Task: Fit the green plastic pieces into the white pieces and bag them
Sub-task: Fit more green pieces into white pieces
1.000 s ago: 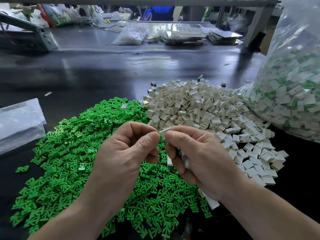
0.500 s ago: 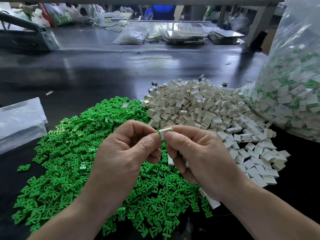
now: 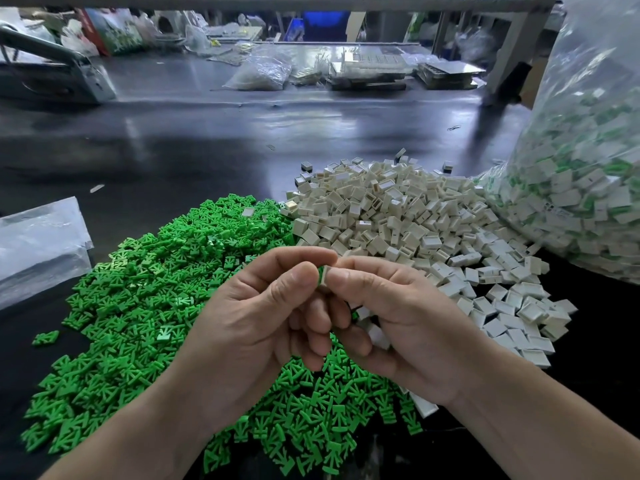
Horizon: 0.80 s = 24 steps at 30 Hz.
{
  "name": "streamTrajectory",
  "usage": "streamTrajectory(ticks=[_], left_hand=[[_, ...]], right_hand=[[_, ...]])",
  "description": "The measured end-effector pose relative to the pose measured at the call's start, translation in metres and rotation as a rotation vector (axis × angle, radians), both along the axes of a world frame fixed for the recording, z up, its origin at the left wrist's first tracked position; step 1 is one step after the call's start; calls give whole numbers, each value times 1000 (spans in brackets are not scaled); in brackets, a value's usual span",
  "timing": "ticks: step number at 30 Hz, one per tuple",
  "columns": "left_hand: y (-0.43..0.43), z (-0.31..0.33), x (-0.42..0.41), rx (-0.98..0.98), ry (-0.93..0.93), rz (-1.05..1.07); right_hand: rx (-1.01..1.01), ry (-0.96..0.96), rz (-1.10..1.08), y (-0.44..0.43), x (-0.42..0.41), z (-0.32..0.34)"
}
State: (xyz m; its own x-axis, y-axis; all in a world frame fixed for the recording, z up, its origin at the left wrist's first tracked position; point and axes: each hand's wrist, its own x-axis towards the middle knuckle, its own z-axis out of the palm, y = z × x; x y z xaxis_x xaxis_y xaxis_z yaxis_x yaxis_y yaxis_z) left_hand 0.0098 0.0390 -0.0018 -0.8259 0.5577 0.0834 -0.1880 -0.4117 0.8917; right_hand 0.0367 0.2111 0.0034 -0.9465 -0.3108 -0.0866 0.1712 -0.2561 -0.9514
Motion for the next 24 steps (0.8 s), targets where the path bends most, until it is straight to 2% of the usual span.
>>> streamTrajectory(ticks=[8, 14, 17, 21, 24], left_hand=[[-1, 1, 1, 57, -143, -103], [-2, -1, 0, -51, -84, -15], [-4, 0, -1, -44, -101, -90], [-10, 2, -4, 19, -217, -233], [-10, 3, -5, 24, -263, -254]], right_hand=[[-43, -86, 65, 5, -1, 1], [-33, -132, 56, 3, 0, -1], [-6, -138, 73, 5, -1, 1], [-2, -128, 130, 7, 0, 3], [4, -140, 142, 7, 0, 4]])
